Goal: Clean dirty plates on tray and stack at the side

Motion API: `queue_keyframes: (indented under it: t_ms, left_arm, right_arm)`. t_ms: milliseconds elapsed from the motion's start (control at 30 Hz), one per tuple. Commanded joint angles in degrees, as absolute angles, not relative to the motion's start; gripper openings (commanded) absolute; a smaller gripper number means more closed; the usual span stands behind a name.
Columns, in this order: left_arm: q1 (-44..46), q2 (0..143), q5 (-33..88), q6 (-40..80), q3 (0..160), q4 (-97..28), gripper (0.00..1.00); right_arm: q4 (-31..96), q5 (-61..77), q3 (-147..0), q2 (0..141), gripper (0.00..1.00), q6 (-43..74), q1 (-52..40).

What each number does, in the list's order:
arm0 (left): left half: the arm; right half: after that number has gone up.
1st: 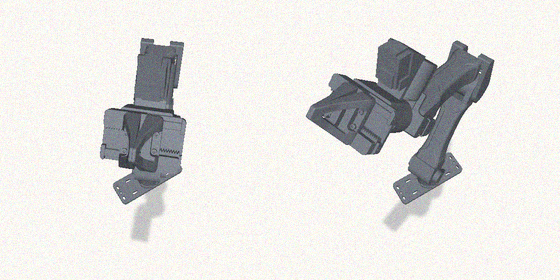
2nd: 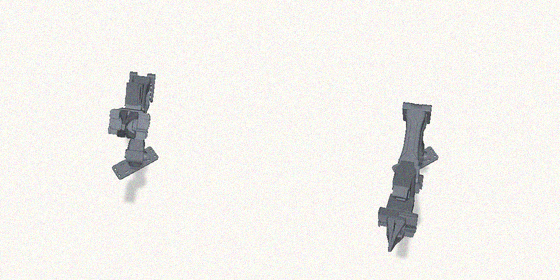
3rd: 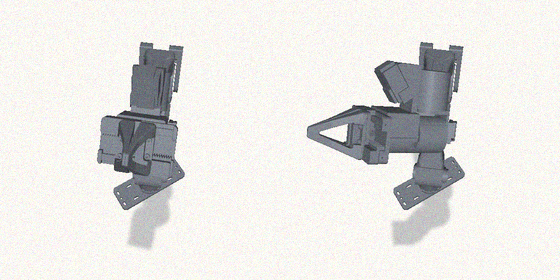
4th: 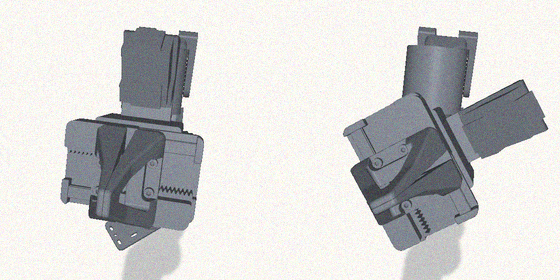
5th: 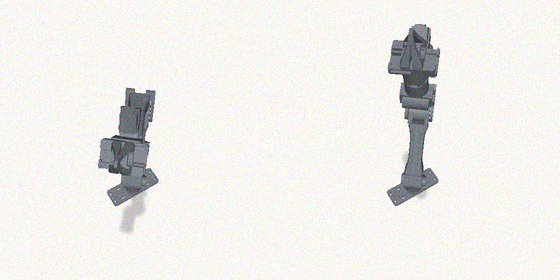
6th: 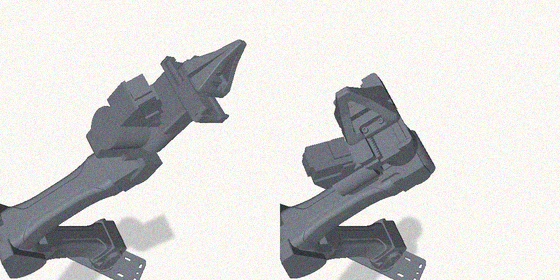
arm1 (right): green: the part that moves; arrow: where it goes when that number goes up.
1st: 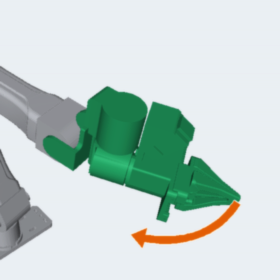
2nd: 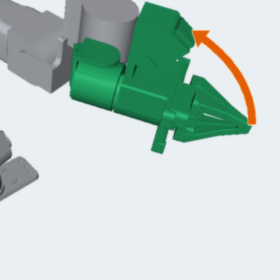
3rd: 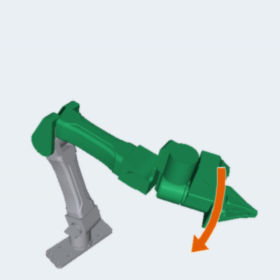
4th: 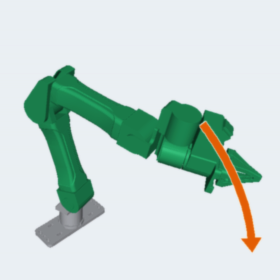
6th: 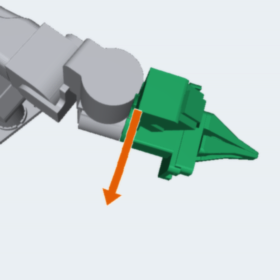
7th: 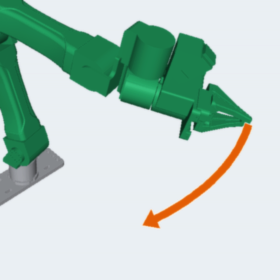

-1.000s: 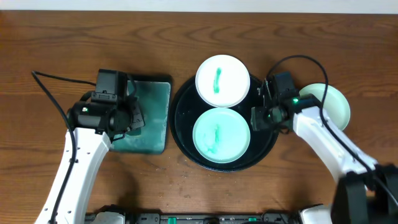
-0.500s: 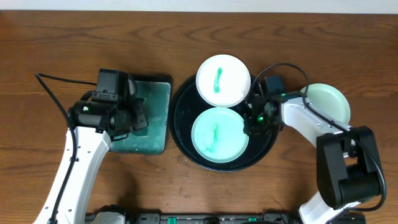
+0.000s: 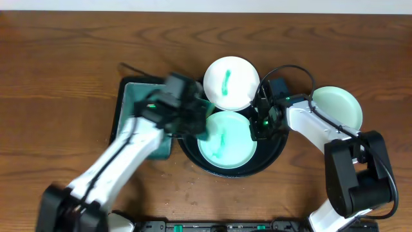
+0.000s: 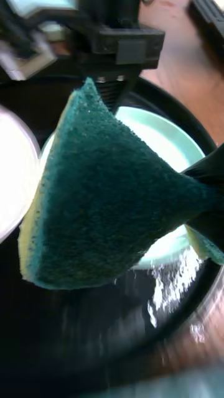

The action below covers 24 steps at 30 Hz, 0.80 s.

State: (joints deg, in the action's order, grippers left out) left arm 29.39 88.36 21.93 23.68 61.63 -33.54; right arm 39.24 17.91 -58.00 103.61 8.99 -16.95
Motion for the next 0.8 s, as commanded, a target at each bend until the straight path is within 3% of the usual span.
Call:
queue_keyframes:
  t_ms: [0,167,367,500,633,767]
  left_arm:
    - [33.8,94.5,23.1,27.5,60.9,-30.5,0.07]
    - [36.4,103.0,22.2,29.3,60.9,-26.4,0.07]
    - [36.2,106.7,-0.1,29.5,60.9,-32.9,0.07]
    - [35.6,106.7,-6.3,29.0,62.2,-37.8,0.07]
    - [35.4,106.8,-0.3,29.1,62.7,-36.3,0.07]
    - [35.7,107.9,19.1,29.8,62.7,-28.2,0.07]
  right_arm:
    - [39.5,16.4,-57.3,104.8,0.01,9.6,-18.2]
    - [39.5,16.3,-57.3,104.8,0.01,9.6,-18.2]
    - [39.6,16.3,-57.3,104.8,0.01,9.6,-18.2]
    - [39.6,16.3,-57.3,104.8,0.01,9.6,-18.2]
    - [39.6,16.3,-57.3,104.8,0.01,9.6,-18.2]
    - [39.7,16.4,-57.3,104.8,0.01,9.6,-18.2]
